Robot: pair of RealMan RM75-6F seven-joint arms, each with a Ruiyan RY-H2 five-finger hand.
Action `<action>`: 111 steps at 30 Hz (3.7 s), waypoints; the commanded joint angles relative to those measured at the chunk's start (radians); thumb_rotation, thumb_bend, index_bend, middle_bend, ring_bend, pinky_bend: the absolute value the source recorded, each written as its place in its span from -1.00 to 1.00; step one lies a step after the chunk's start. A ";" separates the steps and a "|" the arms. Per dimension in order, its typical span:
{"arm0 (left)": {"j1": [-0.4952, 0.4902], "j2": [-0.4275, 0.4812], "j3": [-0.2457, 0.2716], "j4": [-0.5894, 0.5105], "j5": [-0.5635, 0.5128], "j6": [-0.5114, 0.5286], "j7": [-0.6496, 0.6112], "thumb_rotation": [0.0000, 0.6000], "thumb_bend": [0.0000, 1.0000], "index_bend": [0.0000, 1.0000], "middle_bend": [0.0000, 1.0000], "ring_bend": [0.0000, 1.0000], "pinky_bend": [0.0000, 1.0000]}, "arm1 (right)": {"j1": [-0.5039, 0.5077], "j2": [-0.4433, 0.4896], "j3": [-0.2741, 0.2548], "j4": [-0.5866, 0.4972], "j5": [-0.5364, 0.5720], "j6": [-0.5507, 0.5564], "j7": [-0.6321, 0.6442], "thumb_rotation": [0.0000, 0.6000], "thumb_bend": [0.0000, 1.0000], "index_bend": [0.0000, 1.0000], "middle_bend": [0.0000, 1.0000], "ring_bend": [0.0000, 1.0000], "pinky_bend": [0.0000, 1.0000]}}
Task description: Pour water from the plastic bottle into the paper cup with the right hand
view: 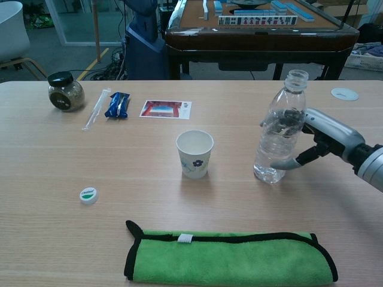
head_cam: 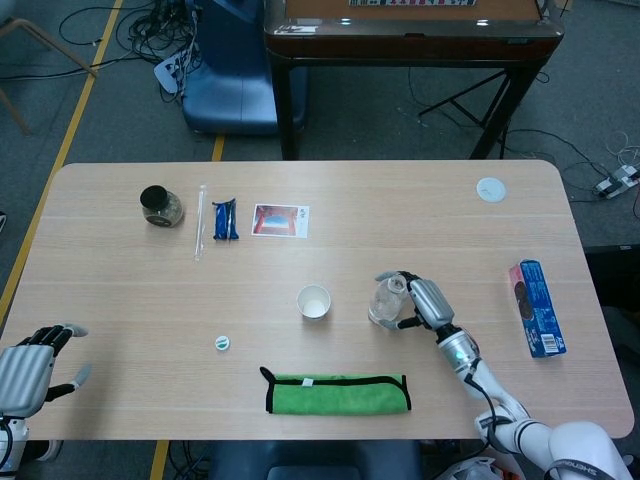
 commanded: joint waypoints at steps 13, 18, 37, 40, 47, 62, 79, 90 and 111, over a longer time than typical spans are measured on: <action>0.001 0.002 0.000 -0.002 -0.004 -0.003 -0.002 1.00 -0.54 -0.27 -0.34 -0.37 0.01 | 0.013 -0.012 0.015 0.016 0.015 0.008 -0.013 1.00 -0.65 -0.10 0.03 -0.21 -0.21; 0.001 0.004 -0.001 -0.004 -0.006 -0.003 -0.002 1.00 -0.54 -0.27 -0.34 -0.37 0.01 | 0.017 -0.003 0.025 0.002 0.023 0.013 -0.056 1.00 -0.61 -0.03 0.11 -0.14 -0.16; -0.002 0.009 -0.004 -0.012 -0.012 -0.009 -0.004 1.00 -0.54 -0.25 -0.34 -0.37 0.01 | 0.055 0.289 0.081 -0.447 0.145 -0.132 -0.634 1.00 -0.47 0.06 0.19 -0.07 -0.09; -0.003 0.008 -0.005 -0.012 -0.012 -0.010 -0.004 1.00 -0.54 -0.25 -0.34 -0.37 0.01 | 0.063 0.326 0.094 -0.510 0.189 -0.167 -0.741 1.00 -0.47 0.06 0.19 -0.07 -0.09; -0.003 0.008 -0.004 -0.012 -0.012 -0.010 -0.004 1.00 -0.54 -0.24 -0.34 -0.37 0.01 | 0.094 0.394 0.122 -0.639 0.323 -0.240 -1.007 1.00 -0.46 0.06 0.19 -0.07 -0.09; 0.000 0.017 -0.008 -0.022 -0.012 -0.002 -0.010 1.00 -0.54 -0.24 -0.34 -0.37 0.01 | 0.171 0.417 0.147 -0.789 0.523 -0.235 -1.352 1.00 -0.35 0.07 0.20 -0.06 -0.07; 0.003 0.034 -0.018 -0.037 -0.029 0.001 -0.019 1.00 -0.54 -0.24 -0.34 -0.37 0.01 | 0.243 0.433 0.126 -0.881 0.695 -0.171 -1.607 1.00 -0.35 0.10 0.21 -0.04 -0.06; 0.004 0.031 -0.021 -0.032 -0.039 0.001 0.007 1.00 -0.54 -0.23 -0.34 -0.37 0.01 | 0.303 0.454 0.102 -0.946 0.815 -0.139 -1.746 1.00 -0.35 0.10 0.21 -0.04 -0.06; 0.001 0.031 -0.017 -0.031 -0.035 -0.008 0.002 1.00 -0.54 -0.23 -0.34 -0.37 0.01 | 0.420 0.407 0.061 -0.923 0.985 -0.094 -1.916 1.00 -0.35 0.10 0.21 -0.04 -0.05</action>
